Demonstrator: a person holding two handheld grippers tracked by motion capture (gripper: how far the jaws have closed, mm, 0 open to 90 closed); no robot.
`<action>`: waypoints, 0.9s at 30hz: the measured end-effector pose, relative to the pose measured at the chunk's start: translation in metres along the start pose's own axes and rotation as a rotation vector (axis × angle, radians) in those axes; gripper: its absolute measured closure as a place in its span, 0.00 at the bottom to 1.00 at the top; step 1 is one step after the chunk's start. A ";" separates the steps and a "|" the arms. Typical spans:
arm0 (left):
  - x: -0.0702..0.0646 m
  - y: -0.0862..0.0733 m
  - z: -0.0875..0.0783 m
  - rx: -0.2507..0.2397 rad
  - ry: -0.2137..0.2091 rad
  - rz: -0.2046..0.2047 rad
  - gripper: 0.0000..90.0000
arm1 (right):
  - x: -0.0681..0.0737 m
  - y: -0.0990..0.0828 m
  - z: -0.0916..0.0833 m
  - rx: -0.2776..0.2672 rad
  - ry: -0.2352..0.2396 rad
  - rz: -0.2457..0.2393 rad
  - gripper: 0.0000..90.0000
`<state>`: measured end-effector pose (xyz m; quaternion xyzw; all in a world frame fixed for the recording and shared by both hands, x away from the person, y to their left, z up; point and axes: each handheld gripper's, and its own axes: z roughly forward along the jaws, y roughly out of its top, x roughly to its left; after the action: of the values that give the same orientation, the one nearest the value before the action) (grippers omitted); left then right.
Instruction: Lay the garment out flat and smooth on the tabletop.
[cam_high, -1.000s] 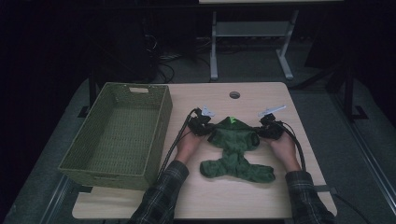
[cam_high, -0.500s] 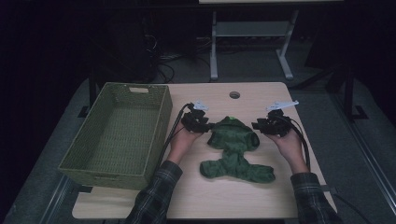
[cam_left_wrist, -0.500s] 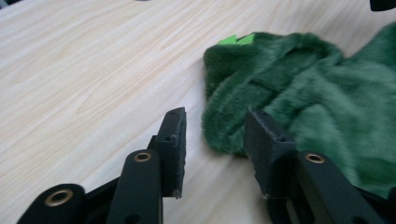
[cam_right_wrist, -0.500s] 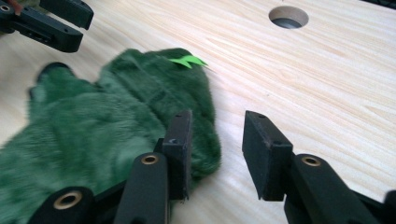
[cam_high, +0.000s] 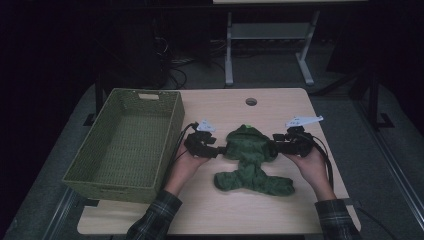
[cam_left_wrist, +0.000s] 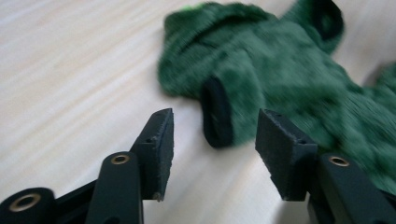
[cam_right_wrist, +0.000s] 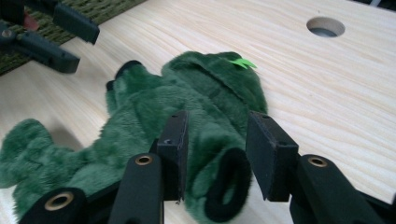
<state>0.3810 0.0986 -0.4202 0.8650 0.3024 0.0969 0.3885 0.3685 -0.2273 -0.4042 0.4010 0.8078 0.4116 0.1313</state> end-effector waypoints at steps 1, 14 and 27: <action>-0.003 -0.003 -0.002 -0.003 -0.001 0.003 0.50 | 0.002 -0.001 0.000 0.000 0.005 -0.002 0.65; -0.035 -0.054 -0.023 0.013 -0.016 0.019 0.26 | 0.027 -0.009 -0.003 -0.009 0.051 -0.036 0.65; -0.067 -0.089 -0.031 0.032 0.029 0.060 0.14 | 0.052 -0.005 0.001 -0.017 0.118 -0.061 0.66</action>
<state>0.2753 0.1235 -0.4596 0.8782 0.2836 0.1161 0.3672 0.3327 -0.1888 -0.4027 0.3499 0.8225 0.4372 0.0994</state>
